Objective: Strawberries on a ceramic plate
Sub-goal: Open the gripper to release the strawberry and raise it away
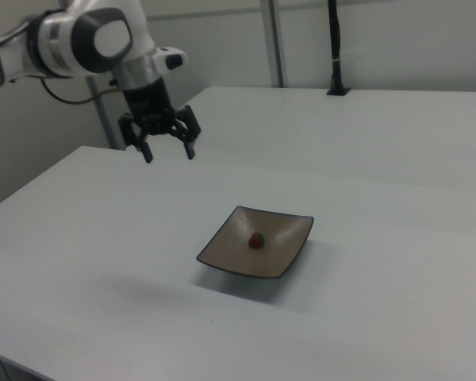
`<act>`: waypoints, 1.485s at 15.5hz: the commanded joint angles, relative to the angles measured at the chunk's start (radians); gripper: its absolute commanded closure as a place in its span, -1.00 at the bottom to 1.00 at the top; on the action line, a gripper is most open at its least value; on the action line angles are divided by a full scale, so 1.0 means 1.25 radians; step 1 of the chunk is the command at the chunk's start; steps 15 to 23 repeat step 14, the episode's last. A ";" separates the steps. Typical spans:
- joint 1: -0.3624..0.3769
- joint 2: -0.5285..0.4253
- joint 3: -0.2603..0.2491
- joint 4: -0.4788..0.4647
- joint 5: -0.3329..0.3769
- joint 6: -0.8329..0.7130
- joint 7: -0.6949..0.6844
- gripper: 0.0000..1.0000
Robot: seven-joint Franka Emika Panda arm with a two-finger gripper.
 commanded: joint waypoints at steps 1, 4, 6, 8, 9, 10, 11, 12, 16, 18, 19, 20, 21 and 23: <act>0.066 -0.047 -0.059 -0.003 0.082 -0.054 0.112 -1.00; 0.104 -0.057 -0.092 -0.013 0.110 -0.056 0.159 -1.00; 0.131 -0.061 -0.125 -0.021 0.147 -0.038 0.158 -1.00; 0.130 -0.055 -0.127 -0.019 0.150 -0.021 0.157 -1.00; 0.132 -0.054 -0.127 -0.024 0.148 0.001 0.157 -1.00; 0.132 -0.052 -0.123 -0.036 0.148 0.012 0.156 -1.00; 0.135 -0.054 -0.121 -0.045 0.147 0.019 0.157 -1.00; 0.136 -0.052 -0.121 -0.048 0.147 0.030 0.157 -1.00; 0.136 -0.047 -0.119 -0.043 0.147 0.037 0.156 -1.00; 0.136 -0.047 -0.119 -0.043 0.147 0.037 0.156 -1.00; 0.136 -0.047 -0.119 -0.043 0.147 0.037 0.156 -1.00; 0.136 -0.047 -0.119 -0.043 0.147 0.037 0.156 -1.00; 0.136 -0.047 -0.119 -0.043 0.147 0.037 0.156 -1.00; 0.136 -0.047 -0.119 -0.043 0.147 0.037 0.156 -1.00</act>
